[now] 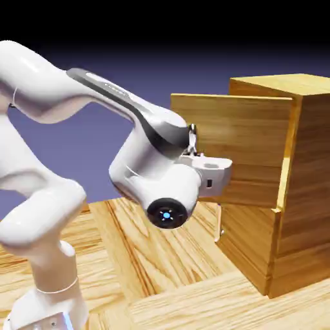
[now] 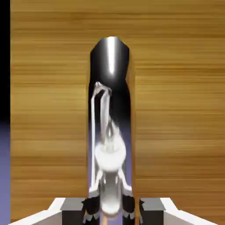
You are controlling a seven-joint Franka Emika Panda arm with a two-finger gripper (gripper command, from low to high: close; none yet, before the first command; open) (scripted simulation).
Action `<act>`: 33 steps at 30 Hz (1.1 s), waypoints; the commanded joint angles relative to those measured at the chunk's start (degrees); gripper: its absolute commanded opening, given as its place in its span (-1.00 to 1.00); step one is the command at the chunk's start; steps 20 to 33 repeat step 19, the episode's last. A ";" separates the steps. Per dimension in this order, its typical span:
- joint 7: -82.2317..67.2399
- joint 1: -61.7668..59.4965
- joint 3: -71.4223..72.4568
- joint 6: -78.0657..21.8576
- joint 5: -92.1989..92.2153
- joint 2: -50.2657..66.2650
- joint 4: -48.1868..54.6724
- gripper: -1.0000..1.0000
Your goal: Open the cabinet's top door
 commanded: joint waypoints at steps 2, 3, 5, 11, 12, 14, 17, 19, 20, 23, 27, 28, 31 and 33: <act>-1.30 -0.02 -1.76 -4.18 -3.44 4.13 3.84 -1.00; -1.96 0.00 -2.51 -6.25 -5.04 6.21 5.82 -1.00; -3.29 0.08 -3.79 -10.33 -8.00 10.35 9.93 -1.00; -7.08 0.23 -5.94 -21.30 -14.85 21.77 22.39 -1.00; -7.68 0.21 -6.09 -22.96 -15.78 23.54 24.47 -1.00; -8.84 0.12 -6.27 -26.16 -17.51 26.98 28.62 -1.00; -10.12 -0.05 -6.25 -29.68 -19.34 30.82 33.45 -1.00; -10.12 -0.05 -6.25 -29.68 -19.34 30.83 33.45 1.00; -10.12 -0.05 -6.25 -29.68 -19.34 30.83 33.45 1.00; -10.12 -0.05 -6.25 -29.68 -19.34 30.83 33.45 1.00; -10.12 -0.05 -6.25 -29.68 -19.34 30.83 33.45 1.00; -10.12 -0.05 -6.25 -29.68 -19.34 30.83 33.45 1.00; -10.12 -0.05 -6.25 -29.68 -19.34 30.83 33.45 1.00; -10.12 -0.05 -6.25 -29.68 -19.34 30.83 33.45 1.00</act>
